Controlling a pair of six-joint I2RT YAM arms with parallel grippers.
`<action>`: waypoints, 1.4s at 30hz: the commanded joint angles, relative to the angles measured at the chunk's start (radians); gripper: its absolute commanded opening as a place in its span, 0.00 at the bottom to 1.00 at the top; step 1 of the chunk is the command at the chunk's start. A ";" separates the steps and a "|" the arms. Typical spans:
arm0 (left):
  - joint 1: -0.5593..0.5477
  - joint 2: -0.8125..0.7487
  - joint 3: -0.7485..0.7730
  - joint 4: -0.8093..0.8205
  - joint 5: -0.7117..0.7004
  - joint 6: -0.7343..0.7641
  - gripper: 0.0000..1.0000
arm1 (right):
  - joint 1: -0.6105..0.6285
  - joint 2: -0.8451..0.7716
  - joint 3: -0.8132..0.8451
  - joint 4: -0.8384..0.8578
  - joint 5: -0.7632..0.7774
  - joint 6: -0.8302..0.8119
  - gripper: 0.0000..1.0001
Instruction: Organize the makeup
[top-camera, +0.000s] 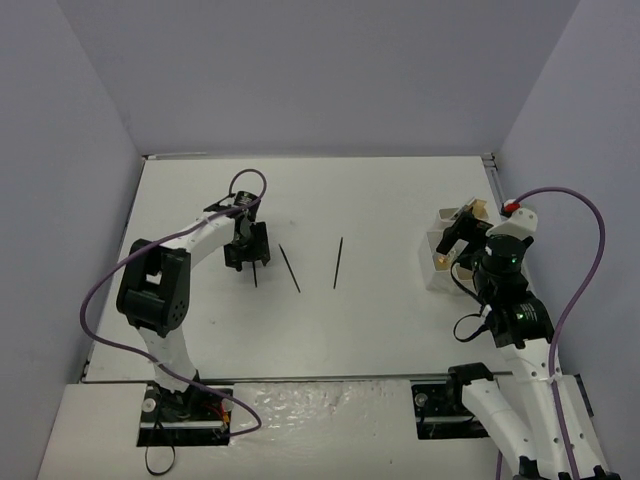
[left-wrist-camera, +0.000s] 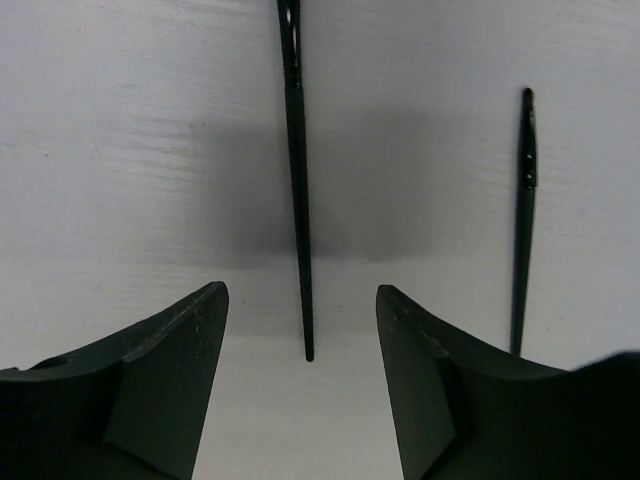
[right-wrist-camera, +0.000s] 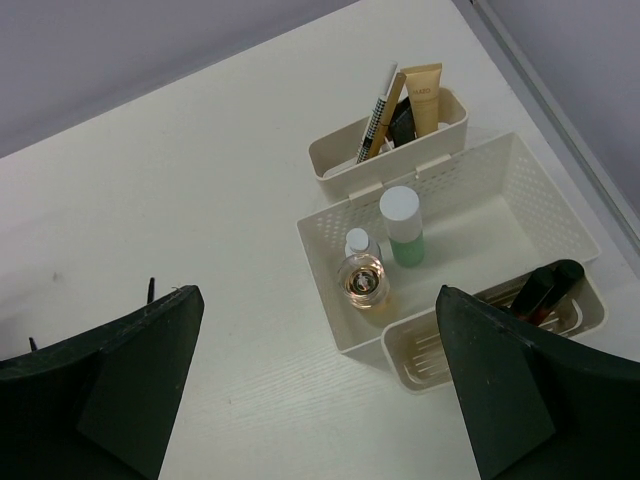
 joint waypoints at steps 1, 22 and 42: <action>-0.001 0.003 0.049 -0.001 -0.077 -0.039 0.55 | -0.005 -0.023 -0.012 0.041 -0.014 -0.033 1.00; -0.063 0.063 -0.024 0.034 -0.179 -0.081 0.00 | 0.004 -0.067 -0.013 0.034 -0.087 -0.045 1.00; -0.523 -0.611 -0.218 0.533 -0.058 0.277 0.00 | 0.069 0.158 0.159 0.077 -0.860 -0.001 0.96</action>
